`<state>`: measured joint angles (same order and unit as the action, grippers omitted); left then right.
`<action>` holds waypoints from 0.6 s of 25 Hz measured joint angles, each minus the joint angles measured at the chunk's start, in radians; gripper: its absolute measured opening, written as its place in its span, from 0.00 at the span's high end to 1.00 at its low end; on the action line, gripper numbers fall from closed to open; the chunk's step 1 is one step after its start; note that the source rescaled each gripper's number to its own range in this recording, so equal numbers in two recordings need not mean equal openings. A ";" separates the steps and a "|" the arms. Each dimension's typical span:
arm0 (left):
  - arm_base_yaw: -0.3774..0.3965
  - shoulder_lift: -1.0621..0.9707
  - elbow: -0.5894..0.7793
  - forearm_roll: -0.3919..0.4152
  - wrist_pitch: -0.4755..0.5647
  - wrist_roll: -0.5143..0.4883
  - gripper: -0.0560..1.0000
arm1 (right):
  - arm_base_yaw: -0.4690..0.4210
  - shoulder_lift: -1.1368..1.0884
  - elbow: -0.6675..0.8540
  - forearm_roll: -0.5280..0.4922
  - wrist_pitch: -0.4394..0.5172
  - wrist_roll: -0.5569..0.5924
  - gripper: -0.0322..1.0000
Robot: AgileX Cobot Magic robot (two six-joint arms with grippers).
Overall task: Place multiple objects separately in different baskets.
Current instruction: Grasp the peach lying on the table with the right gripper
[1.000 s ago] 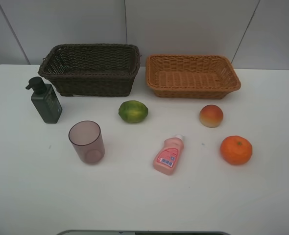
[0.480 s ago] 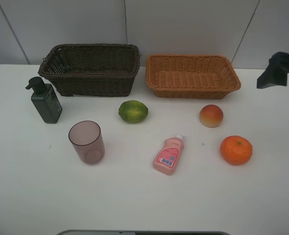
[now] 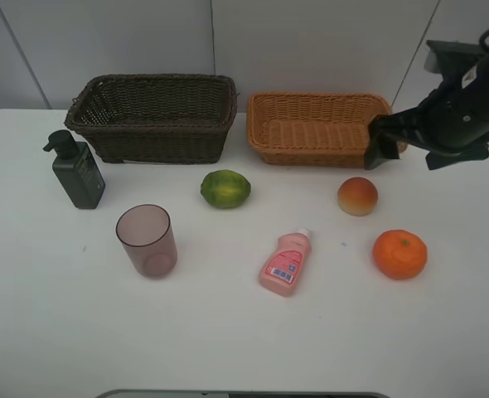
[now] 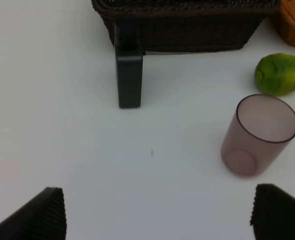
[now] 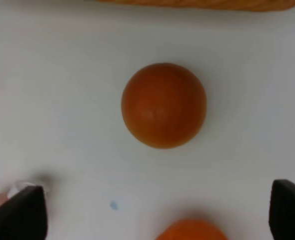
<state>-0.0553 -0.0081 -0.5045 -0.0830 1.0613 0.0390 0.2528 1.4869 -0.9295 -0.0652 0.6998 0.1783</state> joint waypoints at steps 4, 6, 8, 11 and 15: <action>0.000 0.000 0.000 0.000 0.000 0.000 0.04 | 0.036 0.092 -0.056 -0.037 -0.013 0.001 0.01; 0.000 0.000 0.000 0.000 0.000 0.000 0.04 | 0.041 0.125 -0.061 -0.046 -0.033 0.001 0.00; 0.000 0.000 0.000 0.000 0.000 0.000 0.04 | 0.044 0.156 -0.061 -0.050 -0.046 0.001 0.00; 0.000 0.000 0.000 0.000 0.000 0.000 0.04 | 0.044 0.187 -0.061 -0.056 -0.071 0.001 0.00; 0.000 0.000 0.000 0.000 0.000 0.000 0.04 | 0.044 0.206 -0.063 -0.072 -0.111 0.001 0.00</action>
<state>-0.0553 -0.0081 -0.5045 -0.0830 1.0613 0.0390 0.2966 1.6931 -0.9921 -0.1376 0.5892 0.1792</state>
